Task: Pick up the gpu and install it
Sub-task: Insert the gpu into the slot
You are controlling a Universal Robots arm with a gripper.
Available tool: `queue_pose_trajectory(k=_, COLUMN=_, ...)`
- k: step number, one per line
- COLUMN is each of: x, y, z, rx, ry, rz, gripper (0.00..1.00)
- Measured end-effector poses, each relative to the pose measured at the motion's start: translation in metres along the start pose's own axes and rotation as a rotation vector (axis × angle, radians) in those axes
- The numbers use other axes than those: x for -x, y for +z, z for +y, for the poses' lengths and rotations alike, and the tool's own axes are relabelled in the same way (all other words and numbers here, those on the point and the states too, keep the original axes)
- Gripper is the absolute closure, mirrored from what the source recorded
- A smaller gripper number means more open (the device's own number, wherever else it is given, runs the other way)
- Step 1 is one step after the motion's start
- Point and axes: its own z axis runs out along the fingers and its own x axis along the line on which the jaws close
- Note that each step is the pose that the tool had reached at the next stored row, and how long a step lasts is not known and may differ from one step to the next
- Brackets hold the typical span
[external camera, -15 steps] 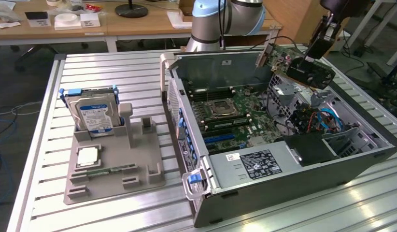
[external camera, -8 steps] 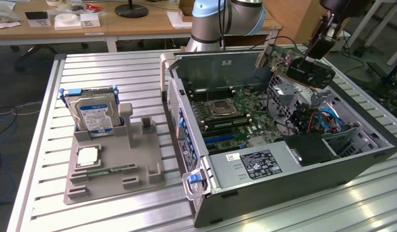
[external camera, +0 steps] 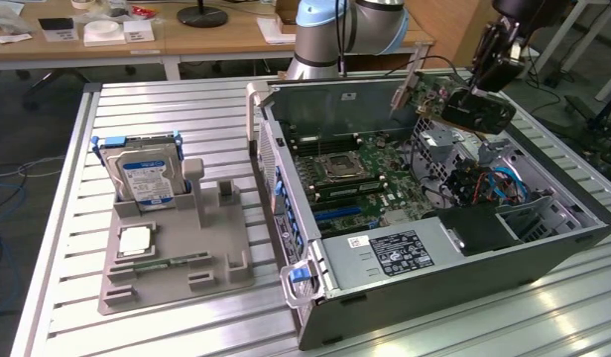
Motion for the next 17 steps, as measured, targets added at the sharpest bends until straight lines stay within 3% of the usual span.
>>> queue_pose_trajectory(k=17, x=0.0000, y=0.0006, z=0.0000, rx=-0.0017, ry=-0.308, rz=0.0153, gripper=0.73)
